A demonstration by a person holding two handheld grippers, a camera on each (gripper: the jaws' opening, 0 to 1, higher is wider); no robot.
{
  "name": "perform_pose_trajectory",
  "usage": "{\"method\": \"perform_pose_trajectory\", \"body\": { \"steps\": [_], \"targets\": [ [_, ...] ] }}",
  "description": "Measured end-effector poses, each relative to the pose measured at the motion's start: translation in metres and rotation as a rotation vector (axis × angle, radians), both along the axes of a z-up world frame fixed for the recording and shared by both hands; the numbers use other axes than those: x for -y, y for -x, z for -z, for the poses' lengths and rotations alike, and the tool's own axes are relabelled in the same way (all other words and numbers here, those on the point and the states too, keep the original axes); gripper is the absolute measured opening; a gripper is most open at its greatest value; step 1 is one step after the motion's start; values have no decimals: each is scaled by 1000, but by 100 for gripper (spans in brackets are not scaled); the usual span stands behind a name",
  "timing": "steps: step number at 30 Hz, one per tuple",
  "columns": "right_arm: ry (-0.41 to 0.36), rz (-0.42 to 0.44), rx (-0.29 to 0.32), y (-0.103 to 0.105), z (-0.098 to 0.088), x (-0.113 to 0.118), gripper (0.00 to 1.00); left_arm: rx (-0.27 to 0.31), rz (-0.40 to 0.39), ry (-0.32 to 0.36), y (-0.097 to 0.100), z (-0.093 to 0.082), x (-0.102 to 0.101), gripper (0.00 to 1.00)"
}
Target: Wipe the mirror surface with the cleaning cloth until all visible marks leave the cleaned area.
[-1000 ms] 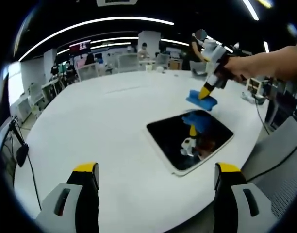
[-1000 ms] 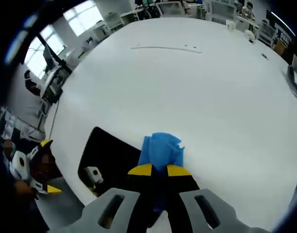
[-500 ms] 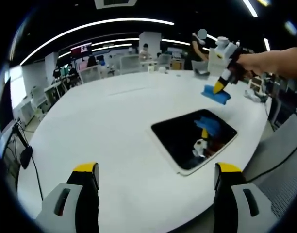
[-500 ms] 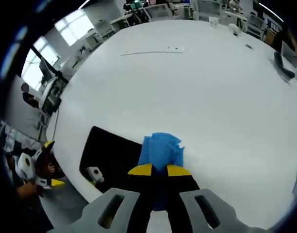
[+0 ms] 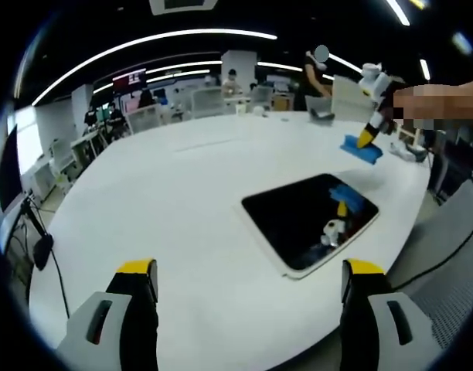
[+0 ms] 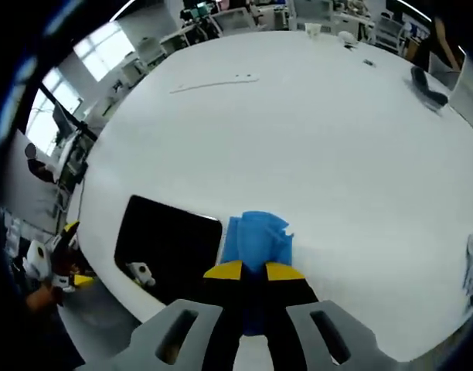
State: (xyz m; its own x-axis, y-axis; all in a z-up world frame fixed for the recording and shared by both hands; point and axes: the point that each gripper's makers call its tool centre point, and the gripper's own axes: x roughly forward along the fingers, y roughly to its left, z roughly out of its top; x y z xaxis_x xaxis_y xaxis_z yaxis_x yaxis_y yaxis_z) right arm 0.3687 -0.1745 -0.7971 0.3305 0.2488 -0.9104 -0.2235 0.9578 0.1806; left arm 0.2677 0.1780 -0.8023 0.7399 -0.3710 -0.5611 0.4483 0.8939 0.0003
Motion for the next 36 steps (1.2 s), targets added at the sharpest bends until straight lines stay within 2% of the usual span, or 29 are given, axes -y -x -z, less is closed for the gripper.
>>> {"method": "perform_pose_trajectory", "body": {
  "steps": [4,14,22,27,36],
  "targets": [
    [7,20,-14,4,6,11,3,0,3,-5,0,0,1,99],
    [18,44,-26,11,16,20,4,3,12,-16,0,0,1,99],
    [40,65,-63,19,45,26,4,4,13,-19,0,0,2,99],
    [57,64,-81,27,56,28,4,9,14,-22,-1,0,1,99],
    [75,46,-48,25,63,27,5,18,7,-27,-2,-2,-1,99]
  ]
}}
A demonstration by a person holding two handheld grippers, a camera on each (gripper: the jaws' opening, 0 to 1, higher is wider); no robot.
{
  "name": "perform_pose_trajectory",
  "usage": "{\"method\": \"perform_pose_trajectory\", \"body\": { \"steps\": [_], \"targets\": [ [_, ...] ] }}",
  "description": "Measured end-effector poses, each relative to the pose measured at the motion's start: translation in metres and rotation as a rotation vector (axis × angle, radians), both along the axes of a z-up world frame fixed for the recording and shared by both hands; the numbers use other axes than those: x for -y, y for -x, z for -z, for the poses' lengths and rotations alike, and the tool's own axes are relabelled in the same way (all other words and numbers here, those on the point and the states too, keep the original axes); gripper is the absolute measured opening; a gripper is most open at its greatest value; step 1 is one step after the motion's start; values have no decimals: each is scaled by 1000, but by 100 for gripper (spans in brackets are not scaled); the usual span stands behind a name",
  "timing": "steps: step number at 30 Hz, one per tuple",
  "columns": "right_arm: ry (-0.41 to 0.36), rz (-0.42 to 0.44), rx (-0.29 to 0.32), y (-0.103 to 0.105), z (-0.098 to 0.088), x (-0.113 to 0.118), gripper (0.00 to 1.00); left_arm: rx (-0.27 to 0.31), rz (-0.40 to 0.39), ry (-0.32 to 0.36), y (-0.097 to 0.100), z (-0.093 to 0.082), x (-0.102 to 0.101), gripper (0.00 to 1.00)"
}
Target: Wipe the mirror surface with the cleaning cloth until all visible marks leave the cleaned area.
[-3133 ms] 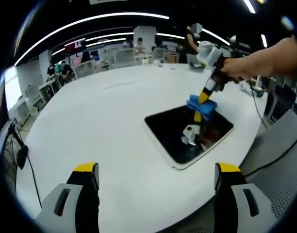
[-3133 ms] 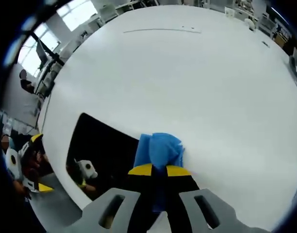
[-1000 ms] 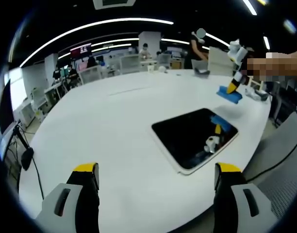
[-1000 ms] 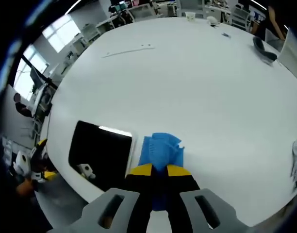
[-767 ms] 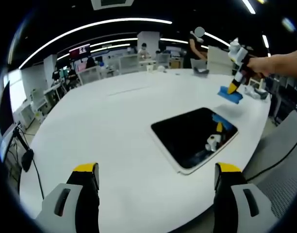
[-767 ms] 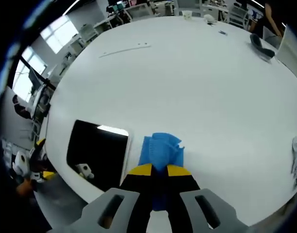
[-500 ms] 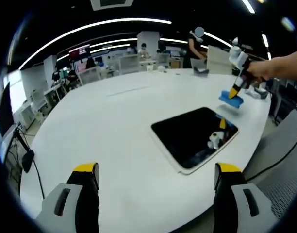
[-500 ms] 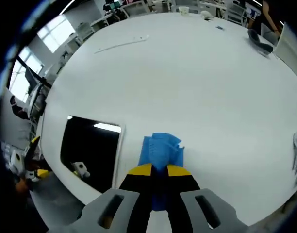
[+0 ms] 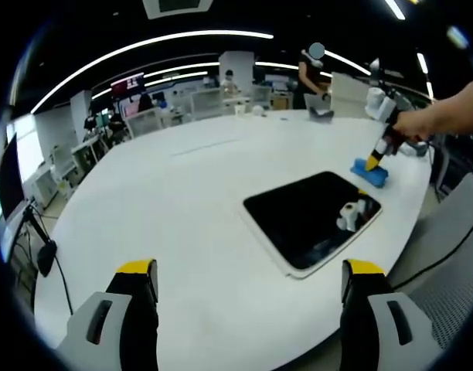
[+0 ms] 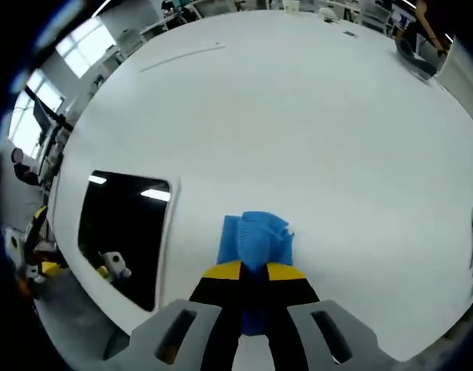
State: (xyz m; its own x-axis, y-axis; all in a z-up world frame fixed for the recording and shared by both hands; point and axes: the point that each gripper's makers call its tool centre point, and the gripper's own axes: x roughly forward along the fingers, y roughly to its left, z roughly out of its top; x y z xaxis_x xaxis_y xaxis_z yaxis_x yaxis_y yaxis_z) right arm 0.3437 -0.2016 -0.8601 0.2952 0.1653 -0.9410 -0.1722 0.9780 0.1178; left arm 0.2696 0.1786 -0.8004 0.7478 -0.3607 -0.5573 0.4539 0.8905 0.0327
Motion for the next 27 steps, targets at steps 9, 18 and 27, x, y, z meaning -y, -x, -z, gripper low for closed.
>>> {"method": "perform_pose_trajectory", "body": {
  "steps": [9,18,27],
  "targets": [
    [27,-49,-3,-2,6,1,6,-2,-5,2,0,0,-1,99],
    [55,-129,21,0,6,0,7,-6,-3,3,1,1,-1,99],
    [89,-238,94,2,4,-10,20,-10,-10,10,1,2,-1,99]
  ]
}}
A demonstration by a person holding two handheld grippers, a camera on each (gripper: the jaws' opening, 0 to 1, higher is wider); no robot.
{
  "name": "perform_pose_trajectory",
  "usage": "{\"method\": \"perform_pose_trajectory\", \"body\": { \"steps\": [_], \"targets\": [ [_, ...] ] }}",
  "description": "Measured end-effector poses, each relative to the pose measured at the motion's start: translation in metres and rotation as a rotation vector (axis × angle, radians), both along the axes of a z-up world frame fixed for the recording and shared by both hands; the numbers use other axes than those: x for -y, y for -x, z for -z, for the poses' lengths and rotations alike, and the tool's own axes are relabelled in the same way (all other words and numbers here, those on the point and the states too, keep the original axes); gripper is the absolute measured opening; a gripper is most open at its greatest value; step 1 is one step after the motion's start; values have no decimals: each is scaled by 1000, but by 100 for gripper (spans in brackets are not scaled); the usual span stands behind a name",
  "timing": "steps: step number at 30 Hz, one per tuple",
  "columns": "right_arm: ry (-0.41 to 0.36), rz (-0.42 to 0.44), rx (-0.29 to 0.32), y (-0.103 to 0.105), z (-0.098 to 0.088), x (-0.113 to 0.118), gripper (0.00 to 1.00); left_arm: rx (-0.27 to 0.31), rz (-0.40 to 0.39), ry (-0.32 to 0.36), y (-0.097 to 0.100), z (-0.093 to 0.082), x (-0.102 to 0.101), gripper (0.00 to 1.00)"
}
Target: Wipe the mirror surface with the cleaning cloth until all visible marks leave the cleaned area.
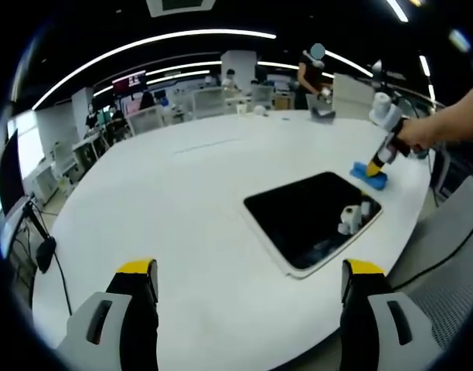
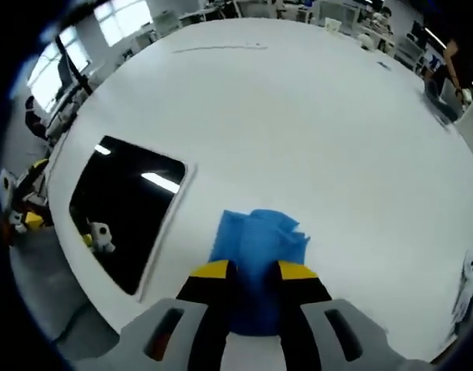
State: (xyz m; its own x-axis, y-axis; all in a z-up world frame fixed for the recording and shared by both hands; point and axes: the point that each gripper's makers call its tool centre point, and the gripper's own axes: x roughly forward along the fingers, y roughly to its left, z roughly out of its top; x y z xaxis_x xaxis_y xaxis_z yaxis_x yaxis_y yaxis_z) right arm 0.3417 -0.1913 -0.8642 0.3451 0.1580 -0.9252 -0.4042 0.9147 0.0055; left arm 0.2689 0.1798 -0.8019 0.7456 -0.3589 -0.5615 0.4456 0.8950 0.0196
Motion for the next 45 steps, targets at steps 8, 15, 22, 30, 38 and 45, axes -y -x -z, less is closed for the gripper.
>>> {"method": "perform_pose_trajectory", "body": {
  "steps": [8,15,22,30,38,45],
  "targets": [
    [-5,31,44,0,0,-6,31,-8,-1,7,1,1,1,99],
    [-15,22,76,1,0,-9,36,-14,18,26,2,0,6,99],
    [-77,36,90,-2,-8,-18,44,-17,6,34,2,0,5,99],
    [-146,-19,300,-17,-60,-16,63,-5,23,92,3,-6,12,99],
    [-275,17,540,-10,-101,-20,100,15,-32,130,2,-13,8,99],
    [-297,4,569,26,-92,-24,100,-17,-11,84,5,-6,8,99]
  ]
}}
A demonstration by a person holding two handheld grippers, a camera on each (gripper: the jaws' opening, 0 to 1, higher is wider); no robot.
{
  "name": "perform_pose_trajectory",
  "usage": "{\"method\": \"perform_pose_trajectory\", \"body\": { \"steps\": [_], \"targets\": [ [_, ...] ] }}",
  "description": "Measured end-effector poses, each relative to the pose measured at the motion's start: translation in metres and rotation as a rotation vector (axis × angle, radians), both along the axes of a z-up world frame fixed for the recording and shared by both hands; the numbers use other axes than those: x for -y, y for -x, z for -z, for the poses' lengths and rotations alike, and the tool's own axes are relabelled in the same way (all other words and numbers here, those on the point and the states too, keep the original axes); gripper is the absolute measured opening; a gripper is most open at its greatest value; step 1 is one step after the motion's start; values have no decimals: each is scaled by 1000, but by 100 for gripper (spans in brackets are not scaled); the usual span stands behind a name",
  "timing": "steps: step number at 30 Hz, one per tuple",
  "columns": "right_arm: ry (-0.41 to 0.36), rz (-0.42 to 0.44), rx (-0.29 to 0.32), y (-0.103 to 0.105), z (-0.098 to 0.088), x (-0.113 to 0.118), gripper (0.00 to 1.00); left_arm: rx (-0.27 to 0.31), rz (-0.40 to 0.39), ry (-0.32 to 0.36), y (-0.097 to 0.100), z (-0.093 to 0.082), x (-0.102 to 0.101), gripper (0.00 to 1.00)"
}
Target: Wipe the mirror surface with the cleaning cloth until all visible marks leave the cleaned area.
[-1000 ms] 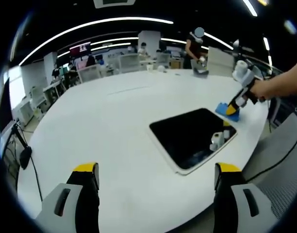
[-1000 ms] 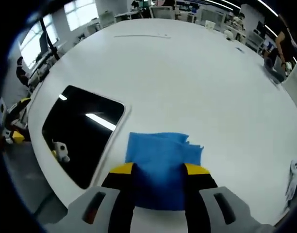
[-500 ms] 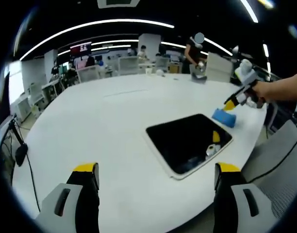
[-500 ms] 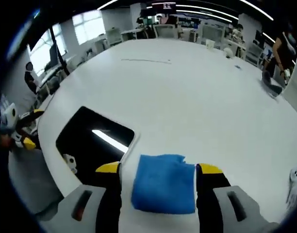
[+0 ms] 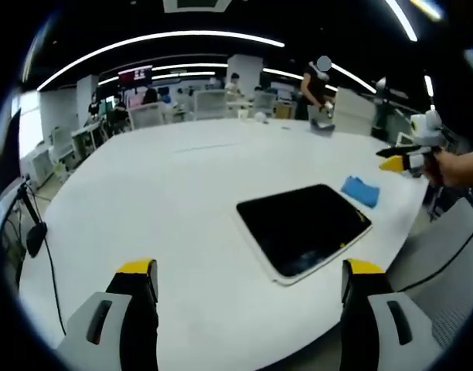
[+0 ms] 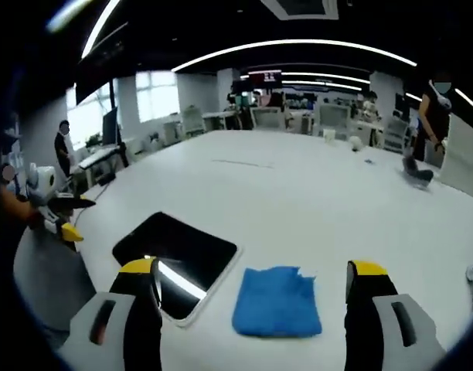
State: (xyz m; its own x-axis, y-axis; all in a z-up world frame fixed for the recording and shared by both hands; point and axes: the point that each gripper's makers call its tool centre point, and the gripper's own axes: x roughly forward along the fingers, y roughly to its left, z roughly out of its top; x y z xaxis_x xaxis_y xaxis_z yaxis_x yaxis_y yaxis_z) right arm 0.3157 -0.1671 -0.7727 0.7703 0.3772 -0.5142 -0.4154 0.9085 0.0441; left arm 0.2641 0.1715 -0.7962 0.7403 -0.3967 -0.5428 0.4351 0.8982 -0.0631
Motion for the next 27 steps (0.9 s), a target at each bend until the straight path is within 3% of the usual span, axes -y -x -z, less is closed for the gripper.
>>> {"method": "perform_pose_trajectory", "body": {
  "steps": [4,9,16,20,25,27],
  "targets": [
    [-1,0,16,11,-5,1,100,13,27,-13,1,-1,4,99],
    [16,-33,97,17,-18,-5,100,22,26,10,1,-6,5,99],
    [14,-64,125,27,-18,-16,100,72,68,21,4,-18,12,99],
    [-8,-79,85,33,-9,-22,100,80,50,25,4,-19,9,99],
    [-22,-58,122,34,-13,-20,100,100,75,-29,3,-16,9,99],
    [-58,-36,77,35,-7,-22,100,113,76,-55,1,-16,7,99]
  ]
}}
